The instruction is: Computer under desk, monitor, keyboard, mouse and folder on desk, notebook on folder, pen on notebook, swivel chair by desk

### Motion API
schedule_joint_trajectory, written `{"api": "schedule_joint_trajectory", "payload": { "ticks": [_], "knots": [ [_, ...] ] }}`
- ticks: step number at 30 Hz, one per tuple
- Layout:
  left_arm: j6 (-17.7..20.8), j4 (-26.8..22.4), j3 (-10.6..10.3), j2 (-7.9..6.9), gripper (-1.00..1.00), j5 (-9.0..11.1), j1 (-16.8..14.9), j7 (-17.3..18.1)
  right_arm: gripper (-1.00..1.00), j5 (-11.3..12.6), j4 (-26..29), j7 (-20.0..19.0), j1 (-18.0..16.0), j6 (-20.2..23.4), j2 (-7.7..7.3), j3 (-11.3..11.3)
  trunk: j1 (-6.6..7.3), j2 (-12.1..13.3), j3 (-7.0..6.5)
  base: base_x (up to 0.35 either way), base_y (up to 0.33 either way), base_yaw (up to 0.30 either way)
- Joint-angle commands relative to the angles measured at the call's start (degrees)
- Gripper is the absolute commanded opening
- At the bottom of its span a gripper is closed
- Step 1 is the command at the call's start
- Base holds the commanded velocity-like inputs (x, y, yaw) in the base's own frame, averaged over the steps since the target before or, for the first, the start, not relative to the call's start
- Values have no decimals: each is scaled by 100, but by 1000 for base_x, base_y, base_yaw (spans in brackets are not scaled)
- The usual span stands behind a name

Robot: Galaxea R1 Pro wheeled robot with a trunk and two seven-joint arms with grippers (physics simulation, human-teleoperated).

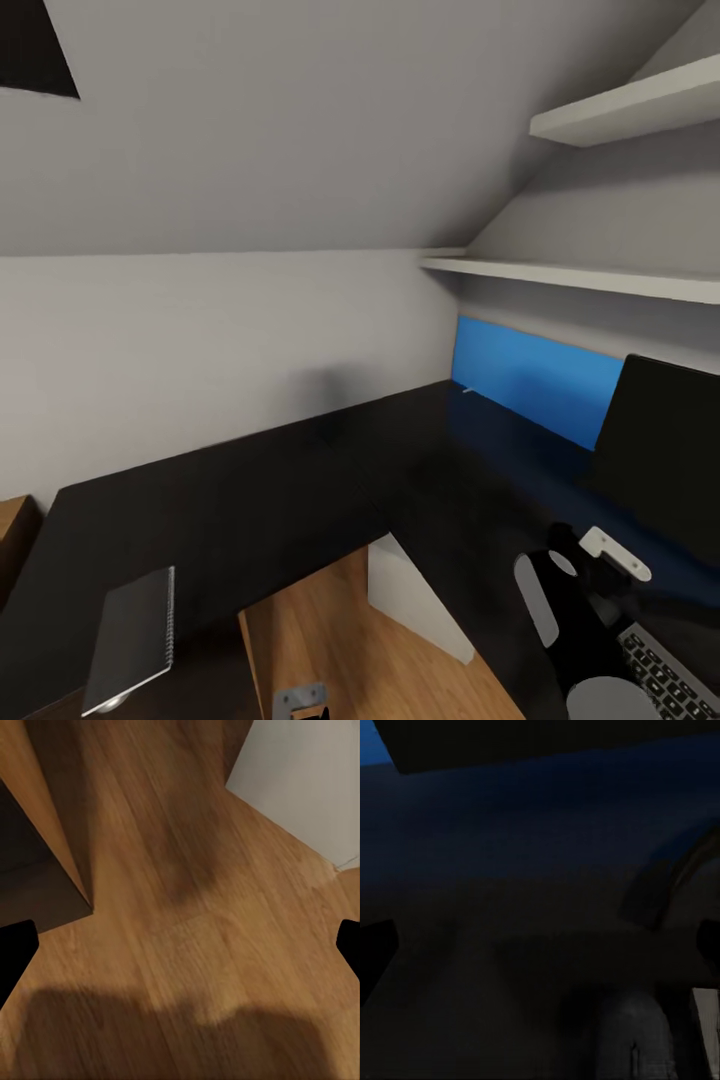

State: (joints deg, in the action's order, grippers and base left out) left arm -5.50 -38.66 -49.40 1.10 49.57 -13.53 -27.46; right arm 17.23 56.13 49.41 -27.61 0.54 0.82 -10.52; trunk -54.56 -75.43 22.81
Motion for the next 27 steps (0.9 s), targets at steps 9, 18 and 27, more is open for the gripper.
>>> {"api": "schedule_joint_trajectory", "payload": {
  "ticks": [9, 18, 27],
  "knots": [
    [-42, 0, -26, -4, 100, 66, -9, -49, 100, -98, 692, 14, 451, 330, 230, 835, 198, 359, -156, -24, 0, 0],
    [-47, 2, -43, -4, 100, 36, -9, -49, 100, -102, 708, 17, 563, 363, 243, 1612, 396, 719, -317, -295, 0, 0],
    [-52, 4, -28, -4, 100, 45, -9, -55, 100, -106, 691, 269, 606, 337, 252, 2274, 594, 1080, -492, -337, 0, 54]
  ]
}}
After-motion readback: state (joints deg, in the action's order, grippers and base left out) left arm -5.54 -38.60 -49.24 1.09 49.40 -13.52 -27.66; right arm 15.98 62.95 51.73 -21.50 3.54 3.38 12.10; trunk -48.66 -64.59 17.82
